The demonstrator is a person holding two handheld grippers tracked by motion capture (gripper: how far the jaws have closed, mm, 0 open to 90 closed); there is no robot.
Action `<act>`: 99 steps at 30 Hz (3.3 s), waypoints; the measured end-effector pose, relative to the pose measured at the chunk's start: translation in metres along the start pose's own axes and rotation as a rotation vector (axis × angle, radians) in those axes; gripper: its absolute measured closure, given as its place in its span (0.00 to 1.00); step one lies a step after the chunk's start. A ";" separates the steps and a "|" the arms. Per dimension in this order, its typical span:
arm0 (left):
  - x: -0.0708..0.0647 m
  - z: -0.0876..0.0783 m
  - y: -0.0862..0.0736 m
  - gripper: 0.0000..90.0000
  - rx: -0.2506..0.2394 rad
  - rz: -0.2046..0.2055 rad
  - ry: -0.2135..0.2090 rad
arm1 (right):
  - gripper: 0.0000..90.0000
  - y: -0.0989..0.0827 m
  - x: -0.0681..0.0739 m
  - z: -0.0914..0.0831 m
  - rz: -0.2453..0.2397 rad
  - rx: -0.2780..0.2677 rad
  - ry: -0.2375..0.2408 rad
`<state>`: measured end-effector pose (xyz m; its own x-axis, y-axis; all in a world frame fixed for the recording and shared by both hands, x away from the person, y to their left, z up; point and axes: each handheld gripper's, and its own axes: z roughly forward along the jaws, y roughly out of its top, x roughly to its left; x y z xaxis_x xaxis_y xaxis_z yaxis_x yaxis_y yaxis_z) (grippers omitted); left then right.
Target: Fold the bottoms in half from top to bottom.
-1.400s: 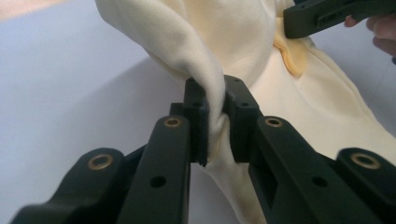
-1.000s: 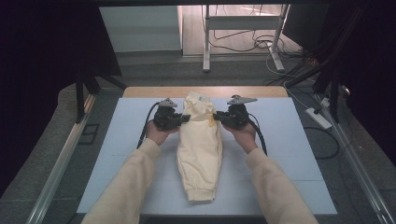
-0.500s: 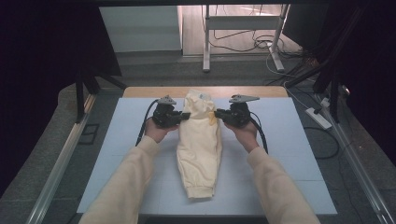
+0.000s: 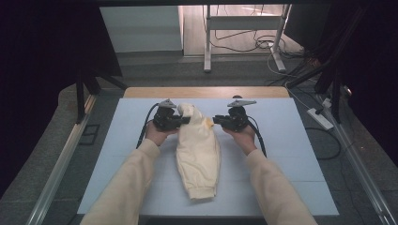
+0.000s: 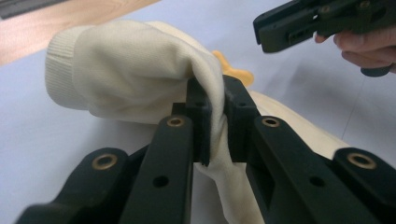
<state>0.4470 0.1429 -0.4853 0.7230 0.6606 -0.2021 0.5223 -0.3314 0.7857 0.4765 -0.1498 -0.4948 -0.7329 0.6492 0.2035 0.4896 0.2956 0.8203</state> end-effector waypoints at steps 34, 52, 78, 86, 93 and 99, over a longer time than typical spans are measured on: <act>0.007 0.003 -0.004 0.91 0.022 -0.018 0.005 | 0.94 0.008 -0.009 0.059 0.042 0.198 0.050; 0.002 0.001 -0.001 0.91 -0.003 0.002 0.017 | 0.95 0.010 -0.011 0.033 0.048 0.086 0.049; -0.021 -0.025 -0.007 0.90 -0.090 0.090 -0.038 | 0.95 0.005 0.018 -0.022 -0.036 -0.091 0.069; -0.028 -0.029 -0.017 0.90 -0.107 0.091 -0.066 | 0.95 -0.003 0.027 -0.030 -0.045 -0.096 0.081; -0.038 -0.032 -0.023 0.90 -0.112 0.104 -0.070 | 0.95 -0.011 0.032 -0.036 -0.040 -0.093 0.091; -0.046 -0.036 -0.030 0.90 -0.115 0.113 -0.079 | 0.95 -0.018 0.041 -0.044 -0.055 -0.093 0.094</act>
<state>0.3819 0.1462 -0.4786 0.8097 0.5673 -0.1503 0.3840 -0.3185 0.8667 0.4172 -0.1592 -0.4774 -0.8003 0.5644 0.2026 0.4050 0.2596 0.8767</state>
